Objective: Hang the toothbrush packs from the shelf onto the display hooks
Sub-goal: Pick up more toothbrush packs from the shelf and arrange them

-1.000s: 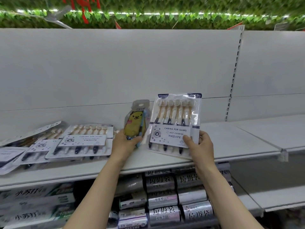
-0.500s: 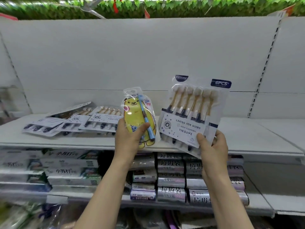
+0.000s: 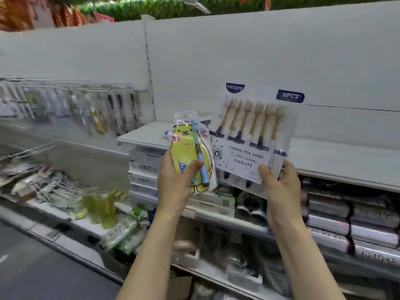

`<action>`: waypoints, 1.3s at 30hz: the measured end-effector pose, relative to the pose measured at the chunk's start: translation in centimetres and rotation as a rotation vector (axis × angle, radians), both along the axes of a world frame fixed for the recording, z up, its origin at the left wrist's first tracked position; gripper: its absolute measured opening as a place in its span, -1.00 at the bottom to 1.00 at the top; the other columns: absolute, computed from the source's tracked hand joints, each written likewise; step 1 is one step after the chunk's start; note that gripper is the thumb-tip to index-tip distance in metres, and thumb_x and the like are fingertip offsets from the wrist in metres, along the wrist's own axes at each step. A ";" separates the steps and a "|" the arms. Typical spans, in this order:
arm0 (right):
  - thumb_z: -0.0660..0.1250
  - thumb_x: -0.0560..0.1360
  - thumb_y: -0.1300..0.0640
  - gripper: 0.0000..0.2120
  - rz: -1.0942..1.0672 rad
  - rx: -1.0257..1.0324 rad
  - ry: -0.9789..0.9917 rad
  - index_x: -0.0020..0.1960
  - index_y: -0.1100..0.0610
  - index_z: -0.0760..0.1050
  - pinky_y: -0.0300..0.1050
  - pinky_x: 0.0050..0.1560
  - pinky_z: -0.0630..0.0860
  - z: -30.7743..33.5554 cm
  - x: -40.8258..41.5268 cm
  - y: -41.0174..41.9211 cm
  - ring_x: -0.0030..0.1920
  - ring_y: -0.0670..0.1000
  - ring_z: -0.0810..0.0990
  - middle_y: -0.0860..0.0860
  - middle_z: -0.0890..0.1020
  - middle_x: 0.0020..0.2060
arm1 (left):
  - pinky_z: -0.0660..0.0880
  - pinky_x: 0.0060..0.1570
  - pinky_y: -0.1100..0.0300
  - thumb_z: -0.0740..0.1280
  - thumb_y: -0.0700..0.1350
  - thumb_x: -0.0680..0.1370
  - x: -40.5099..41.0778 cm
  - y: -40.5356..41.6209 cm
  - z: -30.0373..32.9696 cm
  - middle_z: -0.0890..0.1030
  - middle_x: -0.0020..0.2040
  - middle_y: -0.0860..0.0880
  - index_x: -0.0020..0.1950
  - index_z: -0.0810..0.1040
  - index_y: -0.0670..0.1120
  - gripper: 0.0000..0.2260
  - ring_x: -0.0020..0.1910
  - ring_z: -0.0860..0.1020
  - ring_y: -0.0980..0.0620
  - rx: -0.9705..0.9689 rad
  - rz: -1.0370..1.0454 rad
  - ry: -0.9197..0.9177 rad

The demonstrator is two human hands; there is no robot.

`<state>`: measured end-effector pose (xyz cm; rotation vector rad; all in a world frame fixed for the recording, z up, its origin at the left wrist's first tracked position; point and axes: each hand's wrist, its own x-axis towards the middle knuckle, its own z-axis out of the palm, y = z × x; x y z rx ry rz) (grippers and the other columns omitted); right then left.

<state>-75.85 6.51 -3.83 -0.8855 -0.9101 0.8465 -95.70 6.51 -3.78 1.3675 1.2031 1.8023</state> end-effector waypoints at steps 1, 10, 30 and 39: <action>0.35 0.59 0.27 -0.79 0.023 -0.003 -0.002 0.12 -0.01 0.51 -0.21 -0.07 0.61 -0.3 -3.2 -0.2 -0.03 -0.12 0.70 -0.08 0.71 -0.04 | 0.56 0.07 0.15 0.48 0.20 0.34 -3.3 -0.6 -0.2 0.65 0.09 0.12 0.26 0.45 0.12 -0.46 0.06 0.63 0.16 -0.012 -0.002 0.014; 0.37 0.58 0.23 -0.79 0.296 -0.021 -0.040 0.13 -0.02 0.48 -0.04 0.13 0.60 -1.6 -31.5 -1.0 0.07 -0.01 0.68 0.02 0.69 0.07 | 0.53 -0.17 0.42 0.41 -0.16 0.54 -30.2 -5.4 -1.9 0.63 0.09 0.08 0.35 0.37 -0.04 -0.59 -0.06 0.63 0.29 -0.115 0.015 -0.001; 0.39 0.56 0.23 -0.80 0.538 0.071 -0.118 0.17 0.08 0.51 -0.03 0.04 0.60 -4.2 -80.0 19.2 0.09 0.10 0.67 0.07 0.68 0.07 | 0.62 0.00 0.04 0.48 -0.16 0.50 -76.6 5.0 -1.2 0.73 -0.03 0.04 0.09 0.62 0.01 -0.80 -0.01 0.69 -0.02 -0.146 0.389 -0.013; 0.38 0.57 0.20 -0.75 0.608 0.028 -0.177 0.24 0.09 0.50 -0.24 -0.10 0.56 -4.0 -97.5 28.3 0.04 -0.06 0.66 -0.03 0.67 0.08 | 0.58 0.08 0.08 0.41 -0.13 0.56 -94.1 13.8 -1.2 0.71 0.03 0.06 0.14 0.56 0.01 -0.82 0.05 0.67 0.05 -0.101 0.429 -0.088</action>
